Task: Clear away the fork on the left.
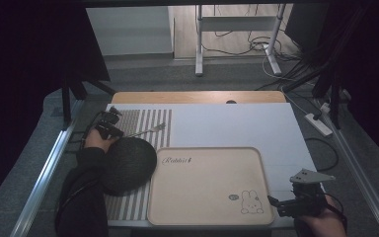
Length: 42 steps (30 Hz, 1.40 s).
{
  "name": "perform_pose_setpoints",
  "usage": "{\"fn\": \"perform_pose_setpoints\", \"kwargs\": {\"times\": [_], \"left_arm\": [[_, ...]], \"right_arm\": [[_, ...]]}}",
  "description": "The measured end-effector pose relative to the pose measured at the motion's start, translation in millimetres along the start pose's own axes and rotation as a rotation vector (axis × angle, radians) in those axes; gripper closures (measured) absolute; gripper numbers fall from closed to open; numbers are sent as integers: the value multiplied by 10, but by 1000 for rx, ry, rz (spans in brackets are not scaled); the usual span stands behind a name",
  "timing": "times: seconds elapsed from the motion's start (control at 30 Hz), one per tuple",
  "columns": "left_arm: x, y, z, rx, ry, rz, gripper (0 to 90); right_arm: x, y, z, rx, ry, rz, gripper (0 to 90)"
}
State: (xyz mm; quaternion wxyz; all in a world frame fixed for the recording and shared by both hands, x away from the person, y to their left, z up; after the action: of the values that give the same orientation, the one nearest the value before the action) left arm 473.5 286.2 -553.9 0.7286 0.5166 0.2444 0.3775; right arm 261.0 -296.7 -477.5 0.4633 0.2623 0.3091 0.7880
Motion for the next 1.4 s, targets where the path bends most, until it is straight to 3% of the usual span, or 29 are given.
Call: {"fn": "perform_pose_setpoints", "kwargs": {"times": [0.17,0.4,0.47,0.5,0.6,0.63,0.7,0.73,0.77,0.97,1.07,1.4], "left_arm": [[-57,28,-39,20,-18,-13,896],[-21,33,-61,-6,-9,-31,890],[0,56,-52,-21,3,-19,770],[5,73,-42,-38,12,-24,770],[10,124,-1,-78,32,-29,655],[8,134,16,-88,37,-29,545],[-3,148,55,-110,38,-34,501],[-15,152,77,-123,35,-36,402],[-31,155,102,-134,28,-37,402],[-141,150,247,-145,-22,-63,86],[-201,147,315,-147,-63,-75,12],[-346,38,532,-111,-135,-82,0]], "right_arm": [[10,-5,-2,7,10,-2,0],[19,-12,-5,15,25,-4,0],[17,-12,-4,13,21,-2,0],[17,-12,-4,13,21,-2,0],[17,-11,-4,13,21,-3,0],[16,-11,-4,14,23,-4,0],[17,-10,-4,14,23,-4,0],[16,-9,-3,10,20,-5,0],[16,-9,-3,10,20,-5,0],[6,-1,1,0,5,0,0],[3,1,2,-1,2,2,0],[1,0,3,-1,1,5,0]]}}
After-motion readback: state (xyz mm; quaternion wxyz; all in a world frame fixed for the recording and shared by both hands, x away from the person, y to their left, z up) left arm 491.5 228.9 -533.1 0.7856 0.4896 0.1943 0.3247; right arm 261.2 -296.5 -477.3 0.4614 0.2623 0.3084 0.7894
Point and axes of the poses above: each handheld gripper's, and its own axes: y roughly backward along the jaws, z roughly out of its top, x roughly to its left, the point moved 4 cm from there along -y, roughly forward along the jaws, and after that the axes turned 15 degrees about -y, right-handed, at the moved point
